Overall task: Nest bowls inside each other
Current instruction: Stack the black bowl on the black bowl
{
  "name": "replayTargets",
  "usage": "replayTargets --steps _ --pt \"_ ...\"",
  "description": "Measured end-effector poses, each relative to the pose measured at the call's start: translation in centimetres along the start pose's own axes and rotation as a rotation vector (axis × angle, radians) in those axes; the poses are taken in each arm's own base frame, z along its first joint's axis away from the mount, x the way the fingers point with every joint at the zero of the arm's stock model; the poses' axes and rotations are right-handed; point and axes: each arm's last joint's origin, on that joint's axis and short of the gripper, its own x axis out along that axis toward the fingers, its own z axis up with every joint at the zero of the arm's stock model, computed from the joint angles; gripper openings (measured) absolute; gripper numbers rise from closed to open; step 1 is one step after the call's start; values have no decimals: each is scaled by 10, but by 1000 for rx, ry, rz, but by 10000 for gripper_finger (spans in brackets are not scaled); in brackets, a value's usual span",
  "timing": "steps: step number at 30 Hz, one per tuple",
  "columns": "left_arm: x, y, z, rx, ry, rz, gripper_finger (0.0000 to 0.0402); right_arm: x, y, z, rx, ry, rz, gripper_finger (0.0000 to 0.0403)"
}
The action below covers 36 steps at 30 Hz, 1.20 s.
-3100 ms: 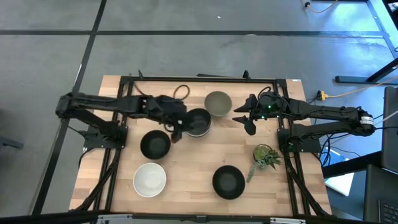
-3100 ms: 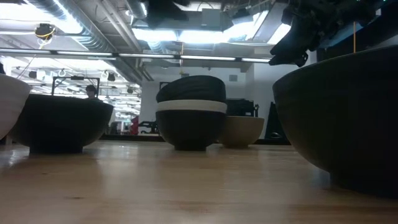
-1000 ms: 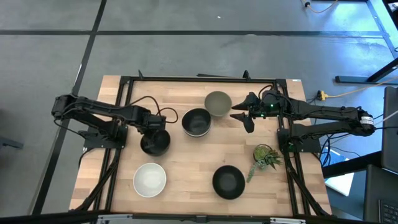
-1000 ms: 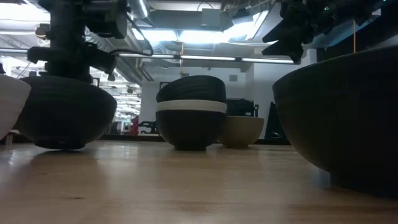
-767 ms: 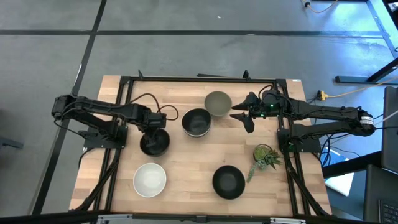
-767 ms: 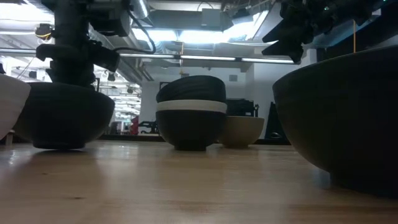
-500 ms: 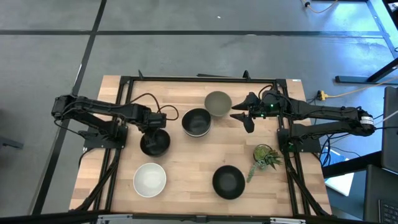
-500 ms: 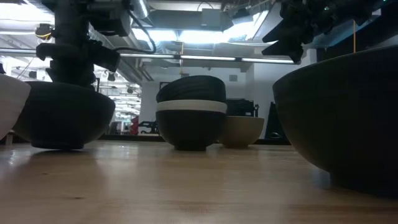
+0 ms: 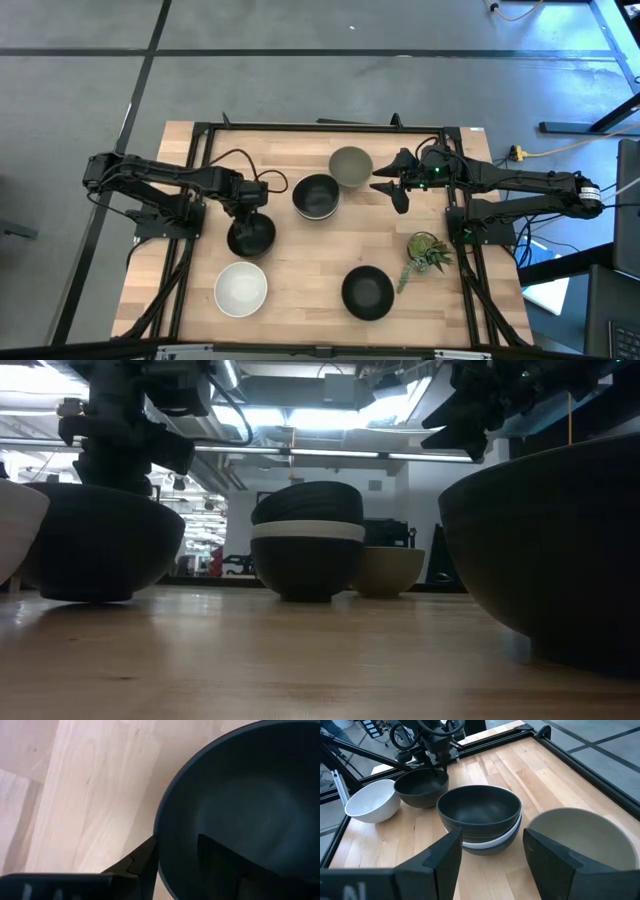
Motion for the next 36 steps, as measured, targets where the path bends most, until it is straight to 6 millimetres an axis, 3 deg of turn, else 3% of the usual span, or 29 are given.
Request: replayTargets --steps 7,36 --pt "0 -2 1 0 -3 -52 108 0 0 0 -10 0 0 211" --pt "0 -10 5 -11 -43 -112 109 0 0 0 -18 0 -1 211"
